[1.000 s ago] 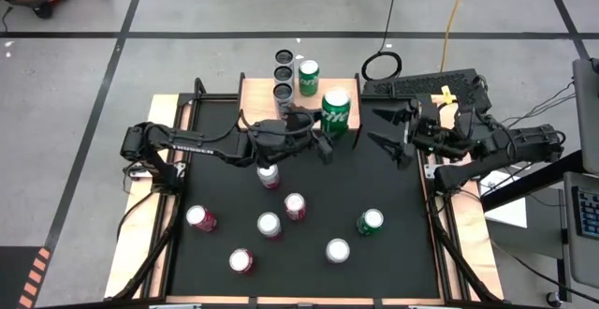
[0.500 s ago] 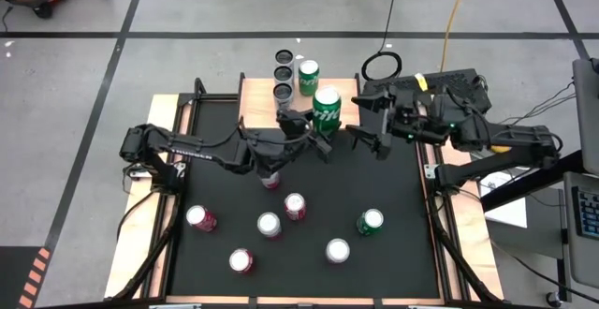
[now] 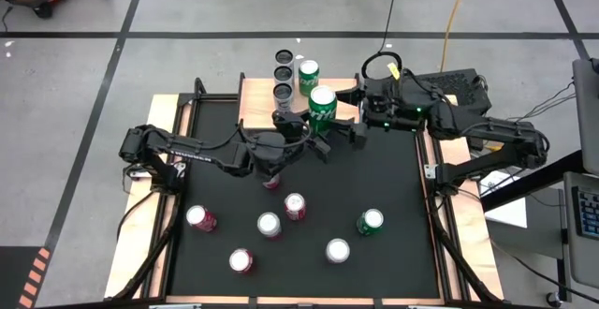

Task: Place canned beverage on shelf
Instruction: Put the top green soda can aligned with the other green soda can on the shelf

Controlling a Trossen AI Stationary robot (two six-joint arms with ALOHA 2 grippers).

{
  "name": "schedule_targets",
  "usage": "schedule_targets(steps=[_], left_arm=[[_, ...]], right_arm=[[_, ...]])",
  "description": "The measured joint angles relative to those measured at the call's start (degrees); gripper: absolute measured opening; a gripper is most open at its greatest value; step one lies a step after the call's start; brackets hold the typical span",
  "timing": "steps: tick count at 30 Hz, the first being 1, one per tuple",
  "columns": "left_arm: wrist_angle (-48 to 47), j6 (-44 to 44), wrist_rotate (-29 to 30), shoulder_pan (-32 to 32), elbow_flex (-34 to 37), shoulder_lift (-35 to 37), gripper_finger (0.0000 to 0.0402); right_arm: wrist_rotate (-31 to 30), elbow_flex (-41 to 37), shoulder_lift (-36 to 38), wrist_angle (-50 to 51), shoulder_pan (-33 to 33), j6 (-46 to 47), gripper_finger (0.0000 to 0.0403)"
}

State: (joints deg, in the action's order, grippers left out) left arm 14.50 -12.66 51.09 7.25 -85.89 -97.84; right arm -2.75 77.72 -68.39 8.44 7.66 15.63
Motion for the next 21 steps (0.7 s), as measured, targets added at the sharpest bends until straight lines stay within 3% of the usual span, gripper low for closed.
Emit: schedule_targets(steps=[11, 21], left_arm=[[-0.7, 0.1, -0.2, 0.0, 0.0, 0.0, 0.0311], [-0.6, 0.5, -2.2, -0.1, 0.0, 0.0, 0.0311]], right_arm=[[5.8, 2.6, -3.5, -1.0, 2.0, -2.0, 0.0384], [11.3, 2.6, -3.4, -0.9, 4.1, -1.7, 0.0295]])
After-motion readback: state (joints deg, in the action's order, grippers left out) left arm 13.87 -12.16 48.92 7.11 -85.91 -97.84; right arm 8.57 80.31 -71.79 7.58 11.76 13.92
